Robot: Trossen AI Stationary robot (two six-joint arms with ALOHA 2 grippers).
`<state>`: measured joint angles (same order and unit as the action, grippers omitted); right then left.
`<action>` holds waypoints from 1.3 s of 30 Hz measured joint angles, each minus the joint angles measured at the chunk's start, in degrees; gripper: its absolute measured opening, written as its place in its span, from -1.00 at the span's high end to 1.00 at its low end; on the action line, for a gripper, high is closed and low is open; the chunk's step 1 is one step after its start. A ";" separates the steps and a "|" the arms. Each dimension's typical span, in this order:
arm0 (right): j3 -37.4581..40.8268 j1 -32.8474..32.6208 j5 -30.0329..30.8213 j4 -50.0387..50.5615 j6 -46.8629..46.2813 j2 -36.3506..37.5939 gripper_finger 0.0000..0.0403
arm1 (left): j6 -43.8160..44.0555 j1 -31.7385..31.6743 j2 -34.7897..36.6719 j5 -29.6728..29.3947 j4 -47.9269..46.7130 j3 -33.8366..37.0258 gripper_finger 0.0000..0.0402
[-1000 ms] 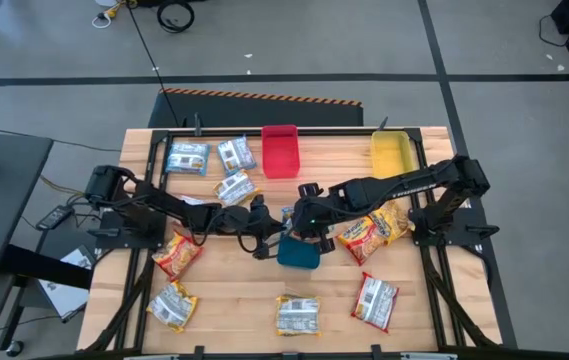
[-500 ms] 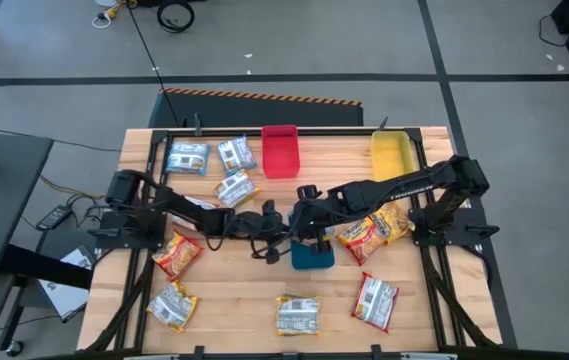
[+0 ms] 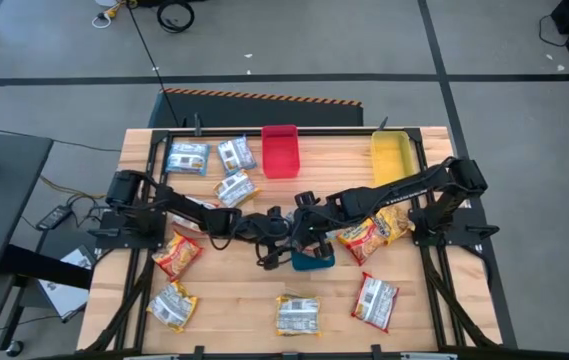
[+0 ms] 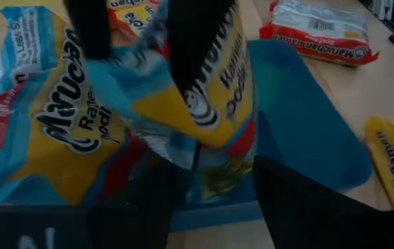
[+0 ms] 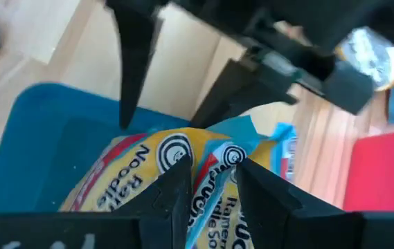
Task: Sort Maruchan noodles
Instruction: Put the blue noodle pack into the blue bin
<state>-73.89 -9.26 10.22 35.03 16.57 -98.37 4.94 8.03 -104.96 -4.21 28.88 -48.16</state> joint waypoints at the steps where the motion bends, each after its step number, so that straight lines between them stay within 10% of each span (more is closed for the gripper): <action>1: 0.77 -0.05 0.01 -1.15 0.97 0.00 0.40 | -0.11 -0.02 0.86 -0.04 -1.69 0.01 0.03; 13: 4.94 -0.22 -0.09 -15.84 4.13 0.00 0.37 | 0.70 0.94 14.15 -3.43 -24.13 0.11 0.02; 22: 1.03 -3.01 -1.31 -2.92 -21.89 1.21 0.06 | 1.95 3.28 14.20 -4.74 -25.55 0.13 0.02; 31: 1.05 -5.29 2.92 2.12 -31.09 1.05 -0.49 | 2.70 3.54 14.20 -6.27 -25.35 0.15 0.02; 39: 5.83 -5.14 -1.28 -0.17 -32.34 0.98 -0.54 | 4.65 5.25 14.20 -6.24 -25.29 0.15 0.02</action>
<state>-68.06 -14.39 8.94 34.86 -15.77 -97.38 9.59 13.28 -90.76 -10.46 3.60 -48.01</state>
